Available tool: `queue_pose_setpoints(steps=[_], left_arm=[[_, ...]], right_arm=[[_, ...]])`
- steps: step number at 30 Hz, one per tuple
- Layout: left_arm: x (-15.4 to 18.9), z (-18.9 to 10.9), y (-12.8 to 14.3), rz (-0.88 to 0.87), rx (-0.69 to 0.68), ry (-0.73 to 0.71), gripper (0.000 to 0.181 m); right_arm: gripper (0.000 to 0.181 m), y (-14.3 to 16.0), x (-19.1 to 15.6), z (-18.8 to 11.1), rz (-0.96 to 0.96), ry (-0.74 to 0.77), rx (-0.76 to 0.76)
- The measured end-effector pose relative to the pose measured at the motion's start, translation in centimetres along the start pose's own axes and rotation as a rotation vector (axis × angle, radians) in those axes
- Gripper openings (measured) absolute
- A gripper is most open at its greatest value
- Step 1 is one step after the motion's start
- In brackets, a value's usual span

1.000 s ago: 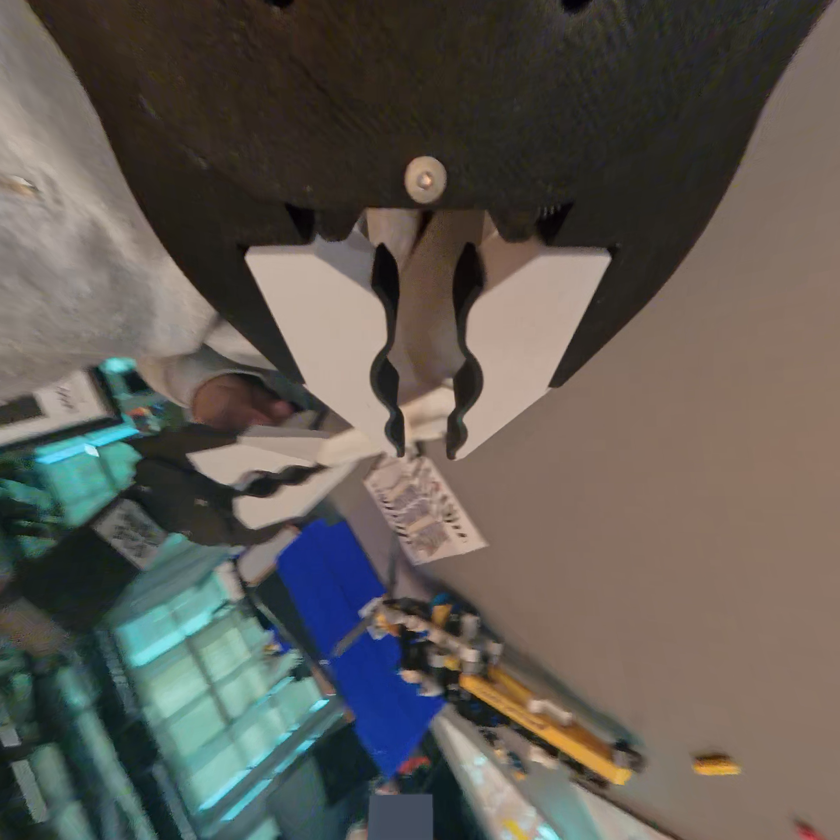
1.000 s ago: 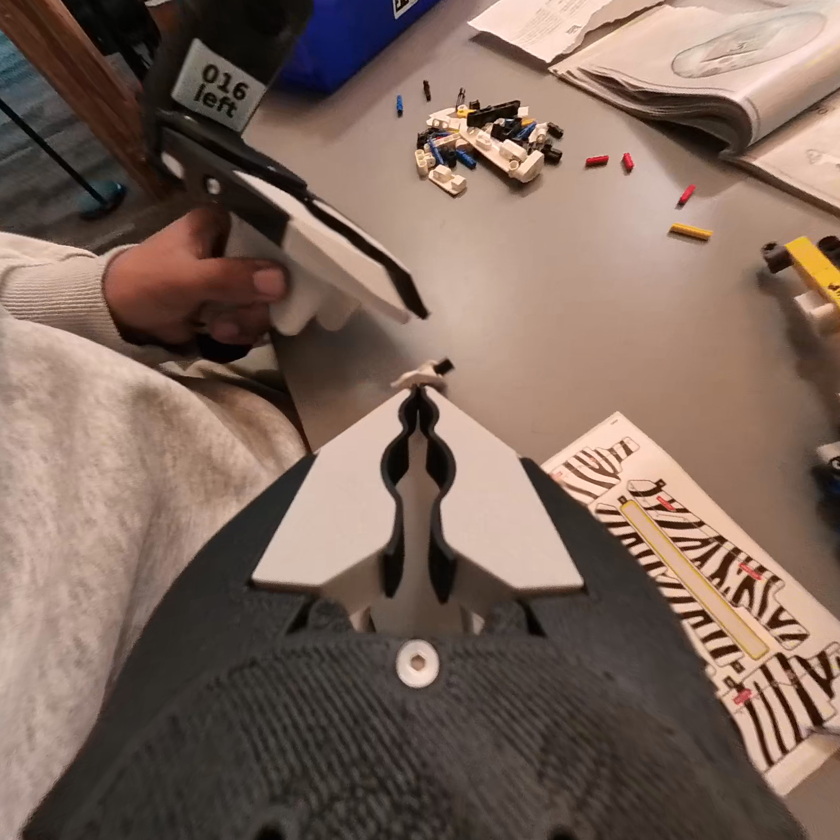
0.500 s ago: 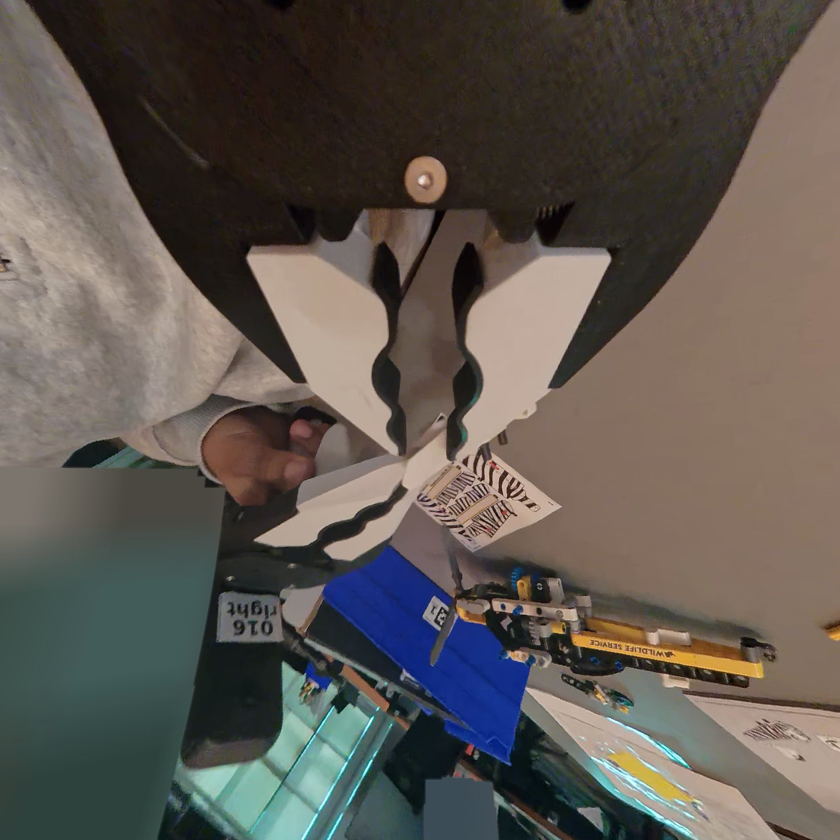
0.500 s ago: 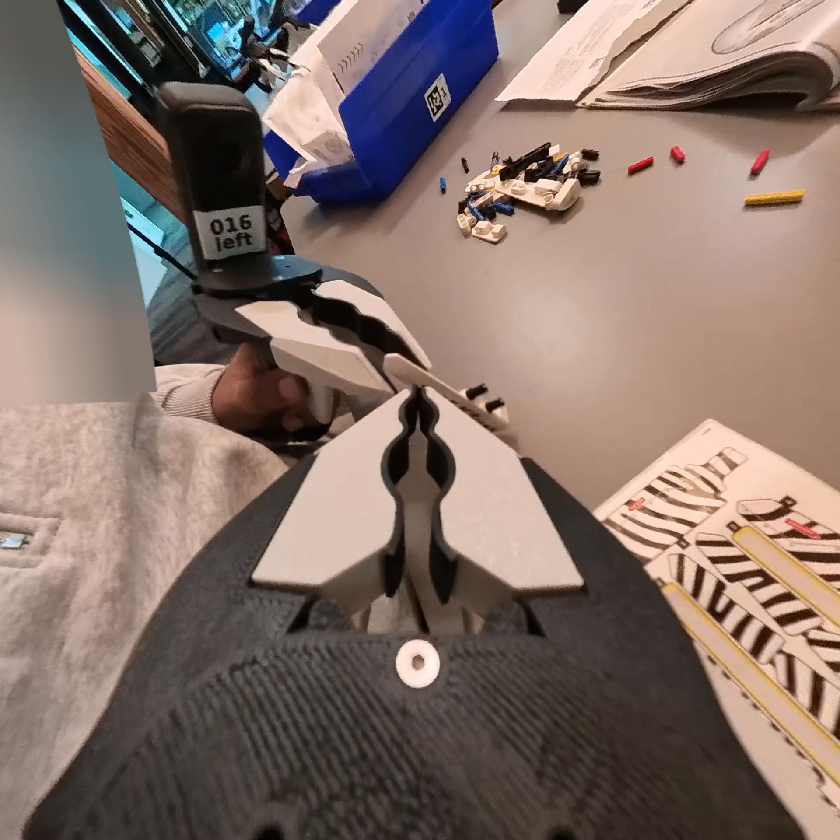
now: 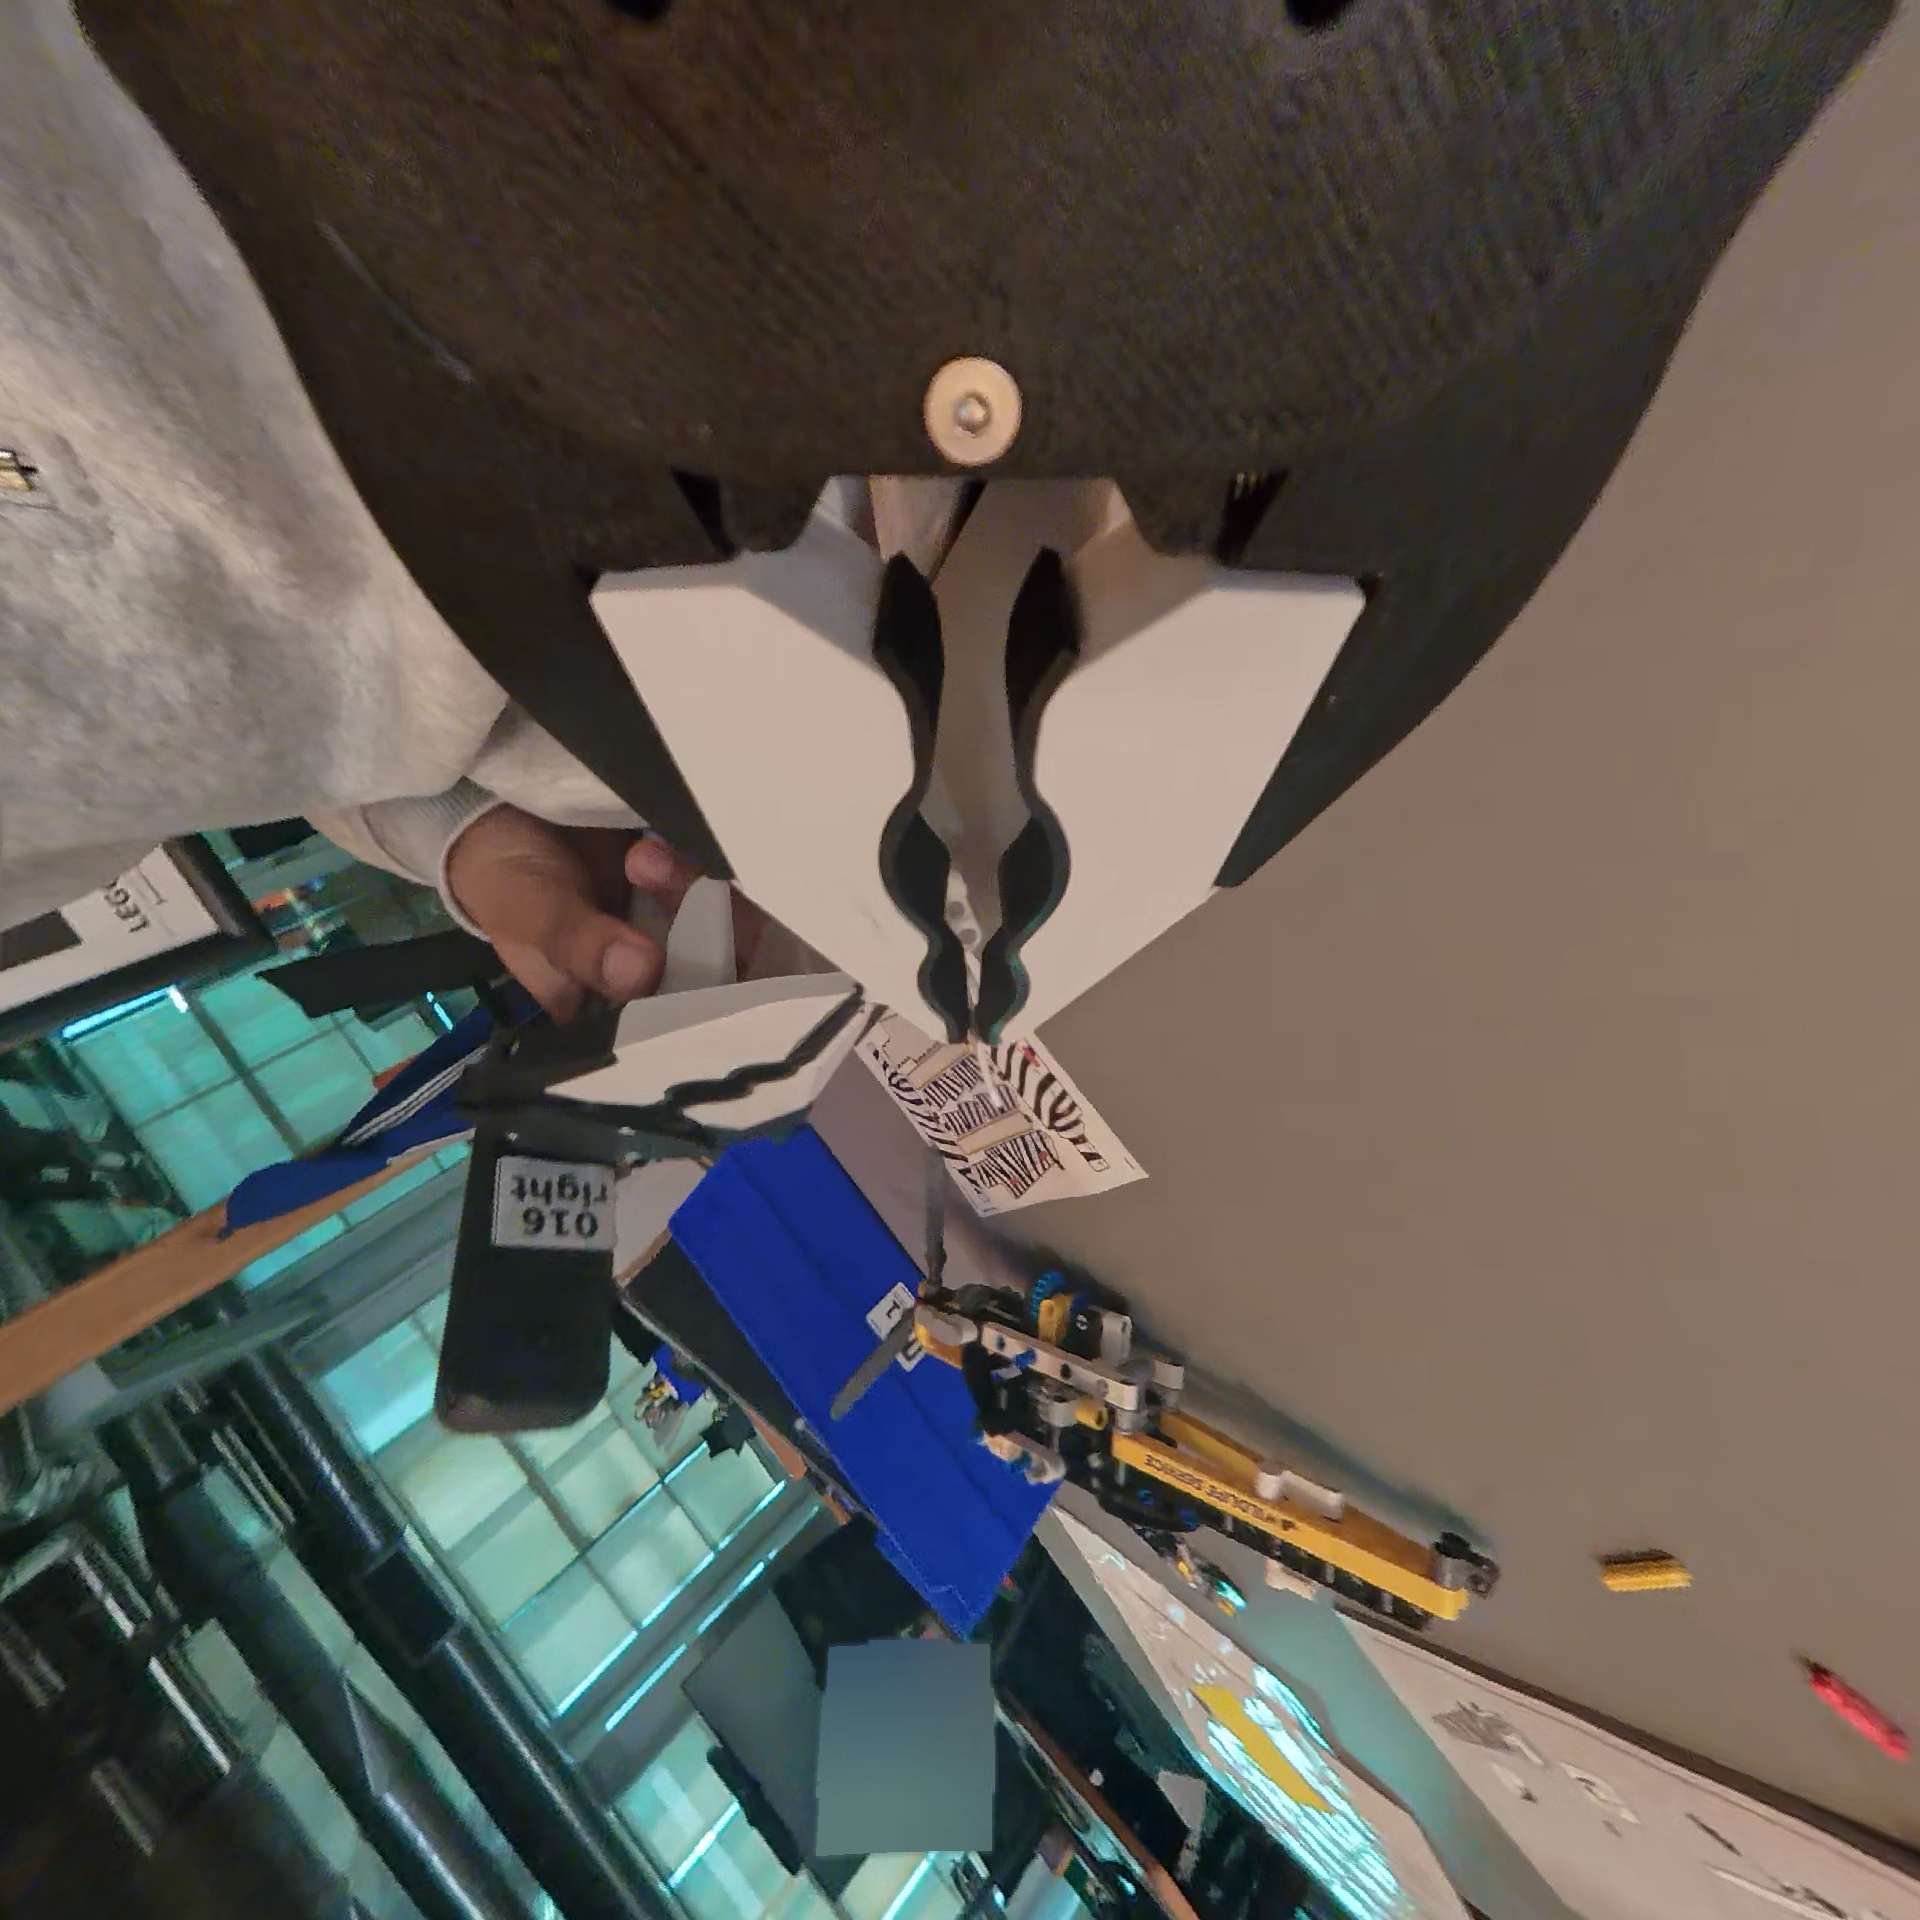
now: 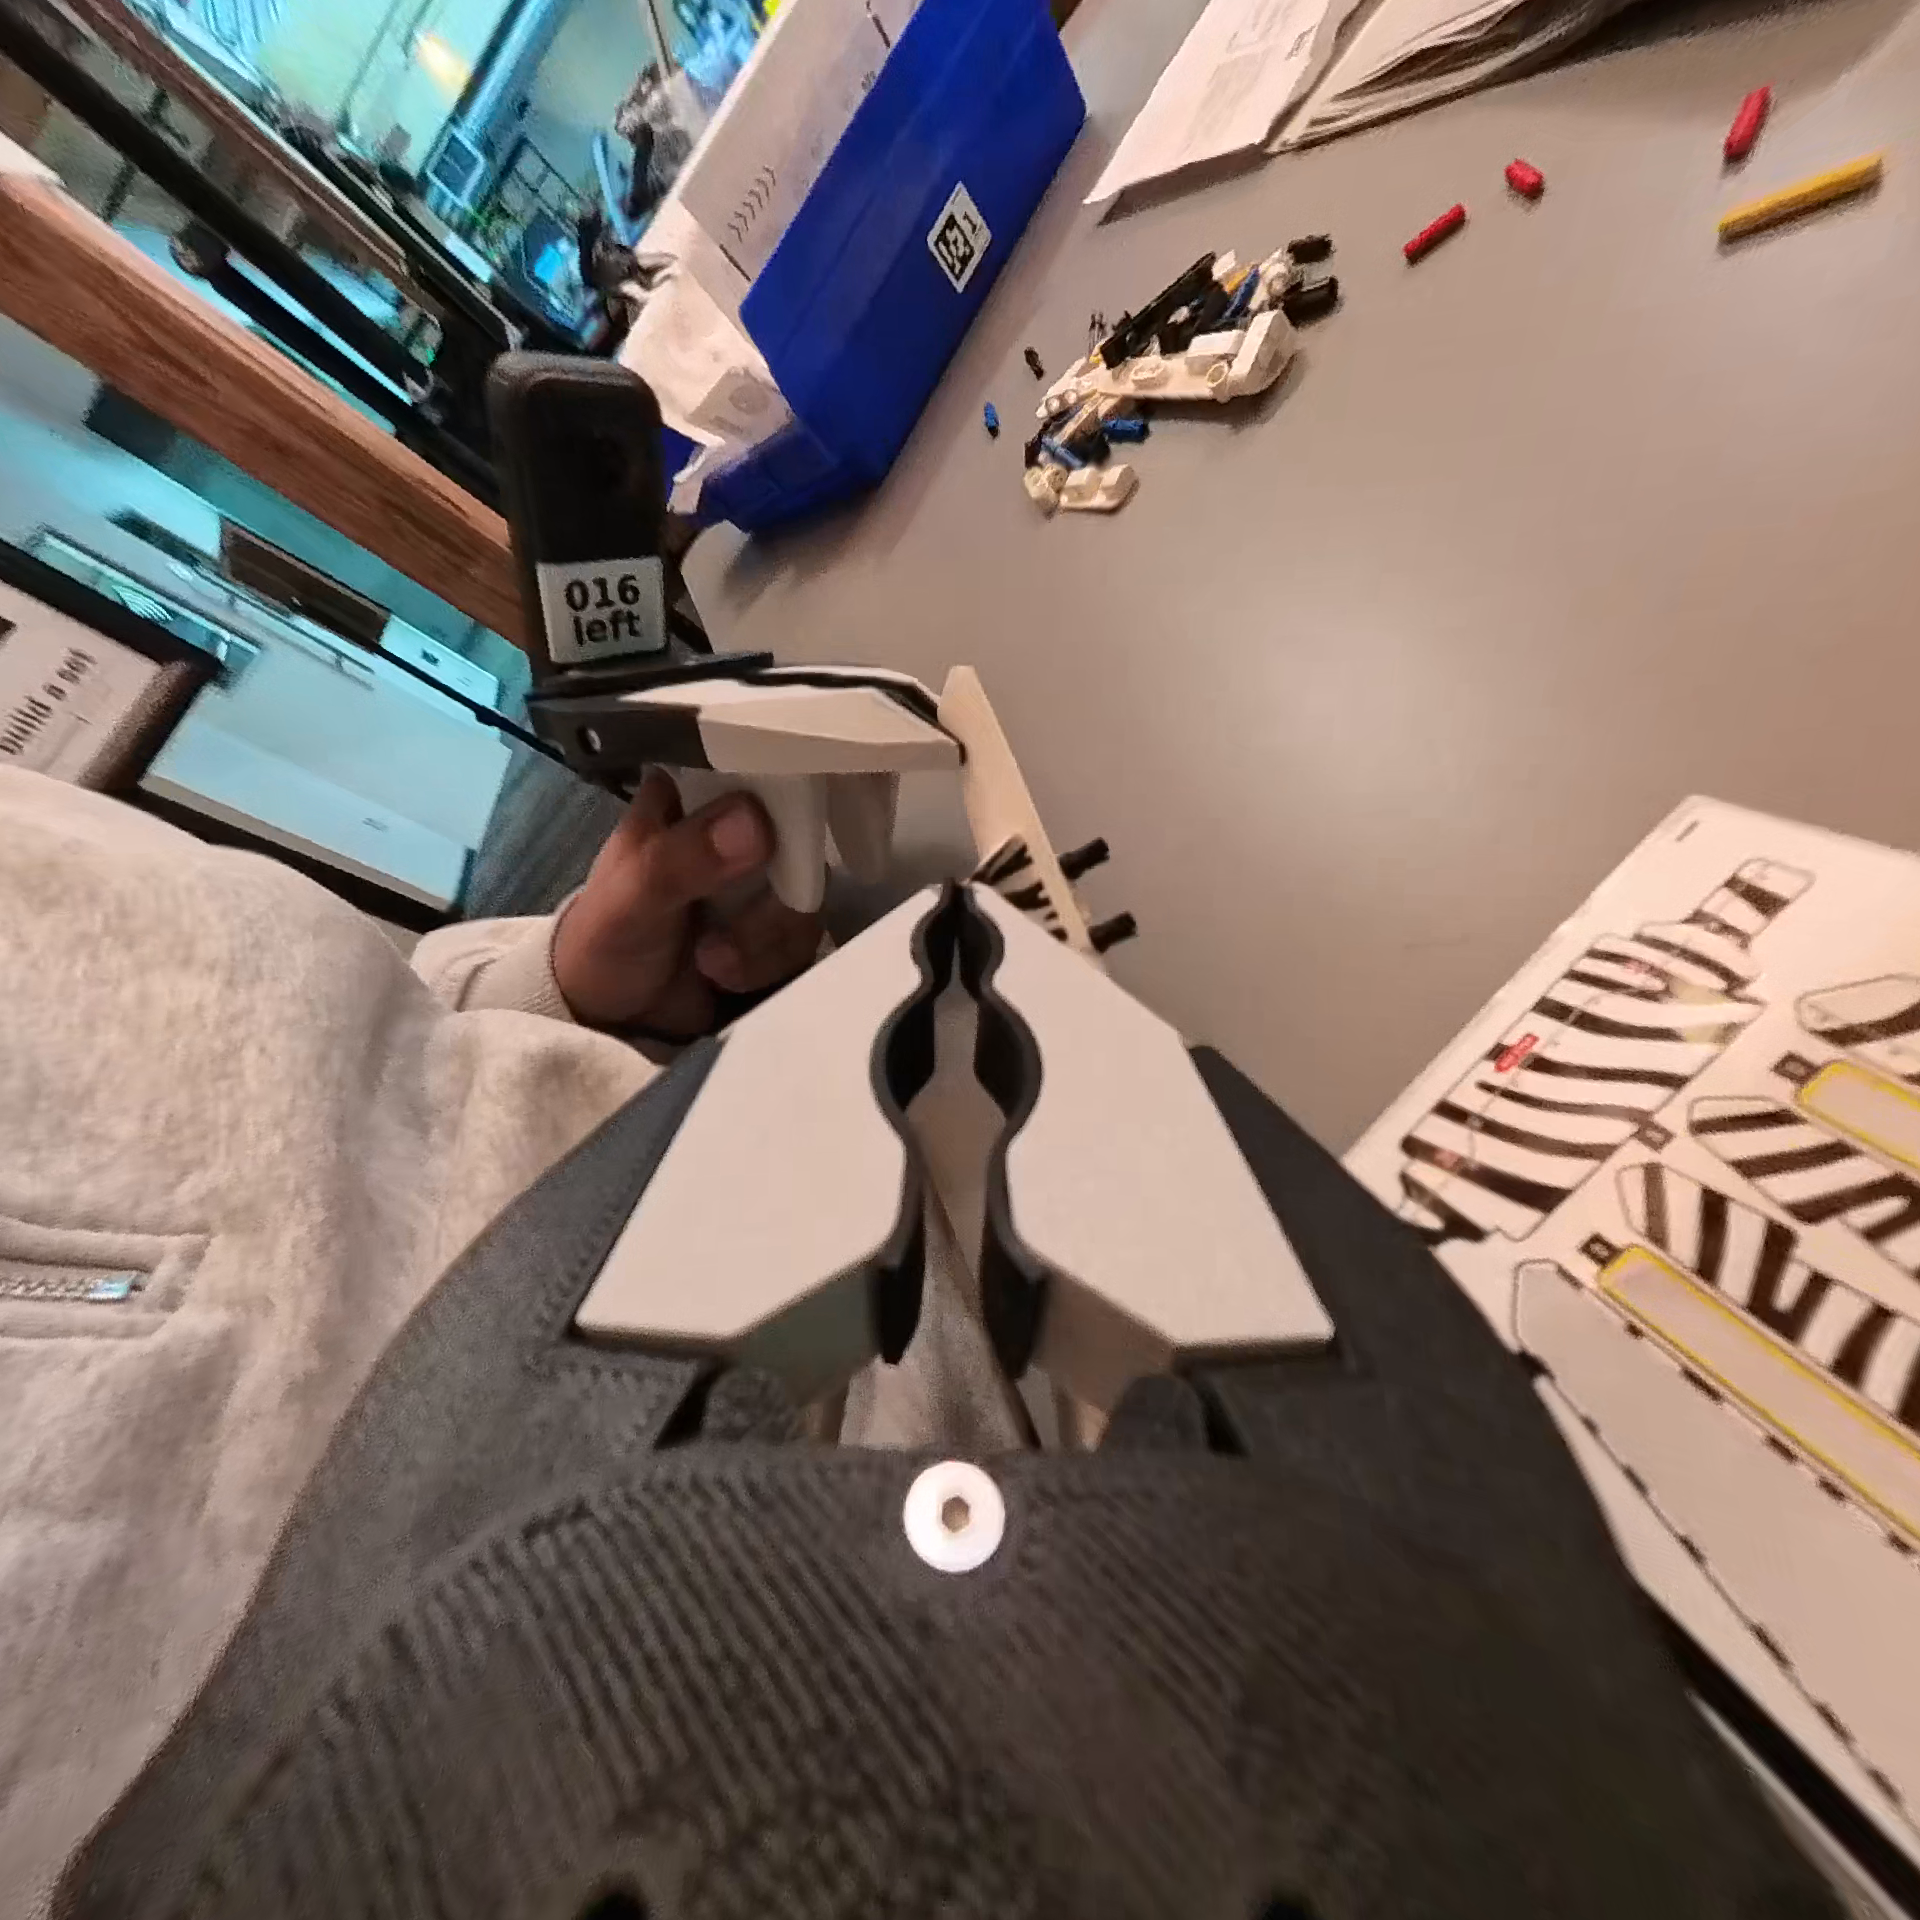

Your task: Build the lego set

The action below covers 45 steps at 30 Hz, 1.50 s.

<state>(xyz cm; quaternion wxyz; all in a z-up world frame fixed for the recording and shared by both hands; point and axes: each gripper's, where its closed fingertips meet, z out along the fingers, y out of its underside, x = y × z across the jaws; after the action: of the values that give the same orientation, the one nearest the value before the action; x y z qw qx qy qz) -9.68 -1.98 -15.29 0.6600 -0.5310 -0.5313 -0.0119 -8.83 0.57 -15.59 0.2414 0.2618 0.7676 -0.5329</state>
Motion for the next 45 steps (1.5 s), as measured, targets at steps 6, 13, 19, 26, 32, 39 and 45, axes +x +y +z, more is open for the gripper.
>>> queue_pose_setpoints(steps=[6, 13, 19, 26, 32, 39, 45], left_arm=[[-2.4, -1.4, -0.8, -0.073, 0.063, -0.08, 0.0], [-2.1, -1.2, -0.6, -0.098, 0.05, -0.052, 0.0], [-2.4, -1.5, -0.5, -0.108, 0.05, -0.061, 0.0], [-3.2, -2.0, -0.7, -0.125, 0.069, -0.093, 0.002], [-4.0, -2.5, -1.1, -0.124, 0.095, -0.14, 0.0], [-3.2, -2.2, -1.1, -0.142, 0.096, -0.086, 0.0], [-2.1, -1.6, -0.8, -0.06, 0.096, -0.072, 0.0]], right_arm=[[0.0, 0.2, 0.5, -0.8, 0.097, -0.027, 0.055], [0.0, 0.2, 0.7, -1.8, 0.216, -0.111, 0.128], [0.0, -0.5, 0.5, -2.3, 0.285, -0.182, 0.204], [0.0, -0.6, 0.2, -2.8, 0.358, -0.254, 0.245], [0.0, -1.0, 0.4, -4.3, 0.413, -0.301, 0.316], [0.0, -0.9, 1.0, -4.8, 0.428, -0.272, 0.319], [0.0, -0.7, 0.5, -2.1, 0.449, -0.235, 0.234]])
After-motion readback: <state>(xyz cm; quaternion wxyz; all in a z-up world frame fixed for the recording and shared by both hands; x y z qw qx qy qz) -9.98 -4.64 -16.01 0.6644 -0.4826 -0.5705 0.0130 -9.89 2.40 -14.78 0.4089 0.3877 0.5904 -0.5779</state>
